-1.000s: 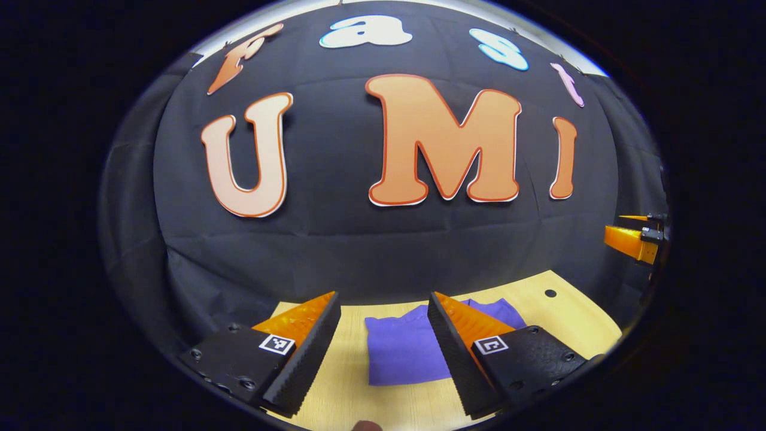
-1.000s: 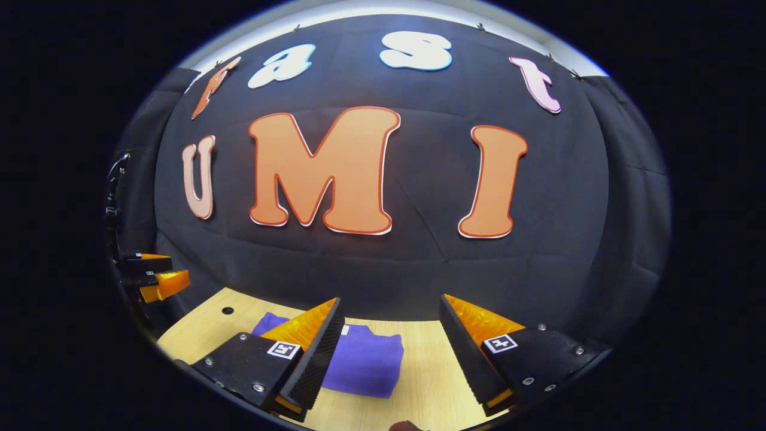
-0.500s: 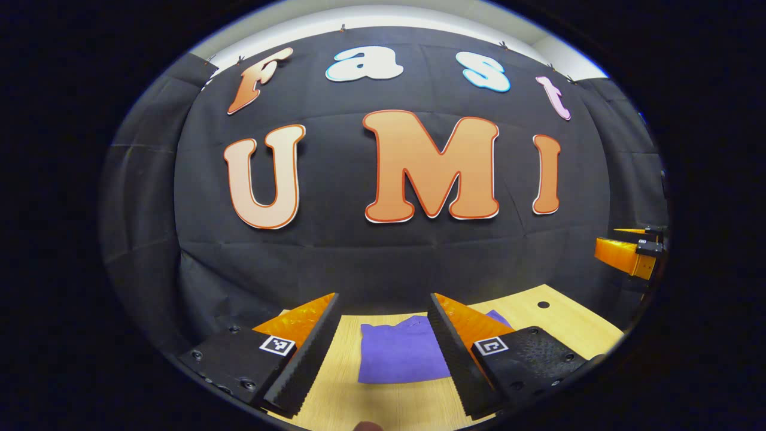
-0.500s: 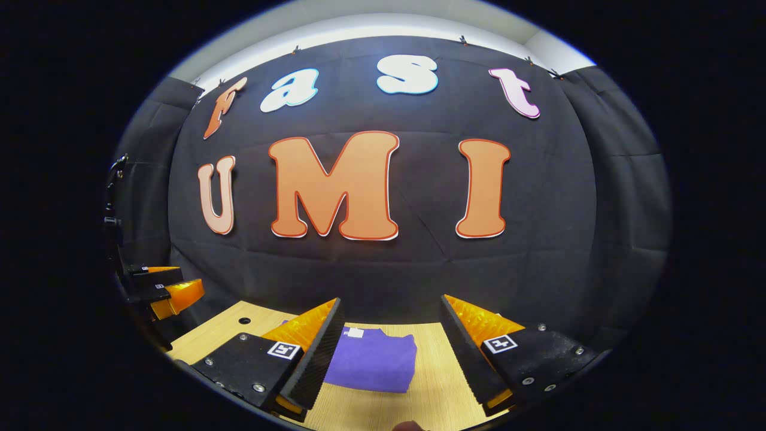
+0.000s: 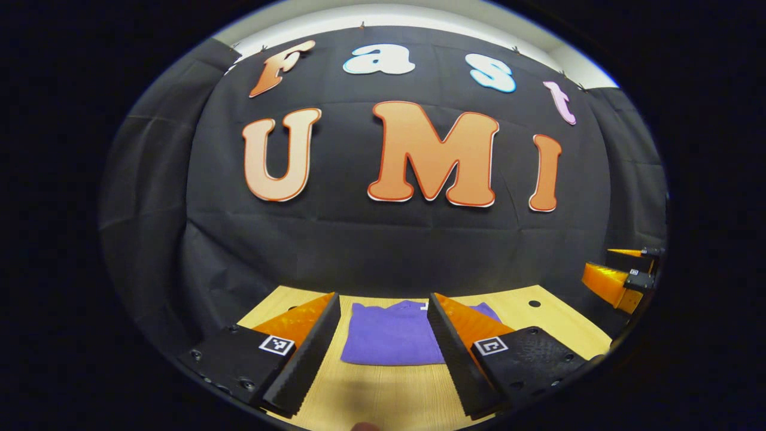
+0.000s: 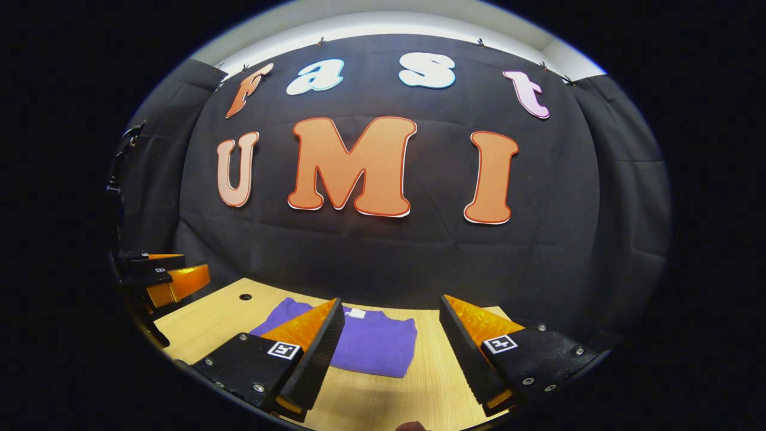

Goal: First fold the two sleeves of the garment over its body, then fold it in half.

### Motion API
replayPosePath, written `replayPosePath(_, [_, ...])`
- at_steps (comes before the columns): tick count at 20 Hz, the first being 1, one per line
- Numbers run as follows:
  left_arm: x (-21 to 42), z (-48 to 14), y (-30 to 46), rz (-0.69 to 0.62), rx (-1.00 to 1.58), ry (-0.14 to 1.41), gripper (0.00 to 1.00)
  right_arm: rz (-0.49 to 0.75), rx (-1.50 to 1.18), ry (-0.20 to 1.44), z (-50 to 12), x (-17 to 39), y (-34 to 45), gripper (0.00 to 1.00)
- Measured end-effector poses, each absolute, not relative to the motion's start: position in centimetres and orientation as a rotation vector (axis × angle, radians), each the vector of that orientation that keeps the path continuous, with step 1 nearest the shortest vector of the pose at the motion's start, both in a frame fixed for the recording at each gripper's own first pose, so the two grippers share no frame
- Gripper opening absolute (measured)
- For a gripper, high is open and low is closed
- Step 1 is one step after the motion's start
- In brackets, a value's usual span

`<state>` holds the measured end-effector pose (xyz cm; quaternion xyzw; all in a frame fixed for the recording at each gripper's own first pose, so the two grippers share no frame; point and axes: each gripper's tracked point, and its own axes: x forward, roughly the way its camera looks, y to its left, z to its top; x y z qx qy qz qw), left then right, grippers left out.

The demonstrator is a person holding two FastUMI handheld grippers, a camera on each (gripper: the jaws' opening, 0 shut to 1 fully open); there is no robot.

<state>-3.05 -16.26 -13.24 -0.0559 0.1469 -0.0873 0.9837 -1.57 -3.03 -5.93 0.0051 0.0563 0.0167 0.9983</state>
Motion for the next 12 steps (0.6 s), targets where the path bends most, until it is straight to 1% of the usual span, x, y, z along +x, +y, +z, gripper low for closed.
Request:
replayPosePath(5, [-3.5,-14.8,-17.1,-0.186,-0.061,0.325,0.94,0.069,-0.004,0.137,-7.5,-1.7,-1.5,0.95])
replayPosePath(12, [-4.0,-14.4,-18.6,-0.185,-0.026,0.305,0.93,0.114,-0.026,0.12,-7.6,-0.8,-1.3,0.95])
